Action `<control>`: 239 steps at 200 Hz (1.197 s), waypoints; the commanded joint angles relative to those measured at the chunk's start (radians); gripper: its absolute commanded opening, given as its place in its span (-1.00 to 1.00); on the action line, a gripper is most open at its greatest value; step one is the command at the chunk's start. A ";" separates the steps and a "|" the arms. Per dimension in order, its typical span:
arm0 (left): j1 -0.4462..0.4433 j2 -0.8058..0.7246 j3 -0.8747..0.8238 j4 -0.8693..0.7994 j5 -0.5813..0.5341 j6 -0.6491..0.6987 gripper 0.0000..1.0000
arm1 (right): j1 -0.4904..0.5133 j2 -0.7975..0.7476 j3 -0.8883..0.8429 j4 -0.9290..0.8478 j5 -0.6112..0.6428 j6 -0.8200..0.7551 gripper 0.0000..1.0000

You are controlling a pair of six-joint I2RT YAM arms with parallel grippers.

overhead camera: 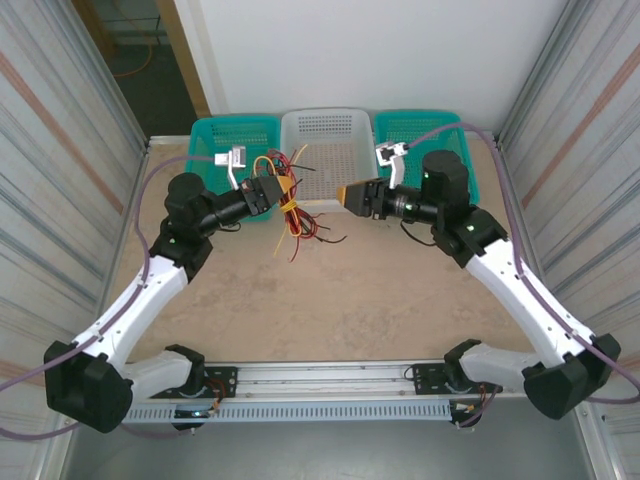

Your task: Untangle the cables

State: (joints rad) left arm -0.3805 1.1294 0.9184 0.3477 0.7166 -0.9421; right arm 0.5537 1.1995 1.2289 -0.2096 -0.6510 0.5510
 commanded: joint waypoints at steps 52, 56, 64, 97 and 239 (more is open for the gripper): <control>0.004 0.018 0.043 0.061 0.050 0.010 -1.00 | 0.035 0.065 0.066 -0.003 -0.060 0.006 -0.31; 0.005 0.018 0.043 0.064 0.049 0.009 -1.00 | 0.035 0.066 0.066 -0.006 -0.061 0.005 -0.29; 0.005 0.018 0.041 0.069 0.048 0.008 -1.00 | 0.034 0.070 0.066 -0.009 -0.064 0.004 -0.23; 0.004 0.021 0.036 0.073 0.050 0.004 -1.00 | 0.053 0.081 0.064 -0.015 -0.060 -0.006 0.02; -0.018 0.033 0.031 0.050 0.069 0.028 -1.00 | 0.074 0.098 0.088 -0.017 -0.026 -0.019 -1.00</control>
State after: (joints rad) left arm -0.3946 1.1599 0.9211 0.3672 0.7593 -0.9379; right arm 0.6228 1.2987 1.2797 -0.2245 -0.6823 0.5415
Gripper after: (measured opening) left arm 0.182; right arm 0.073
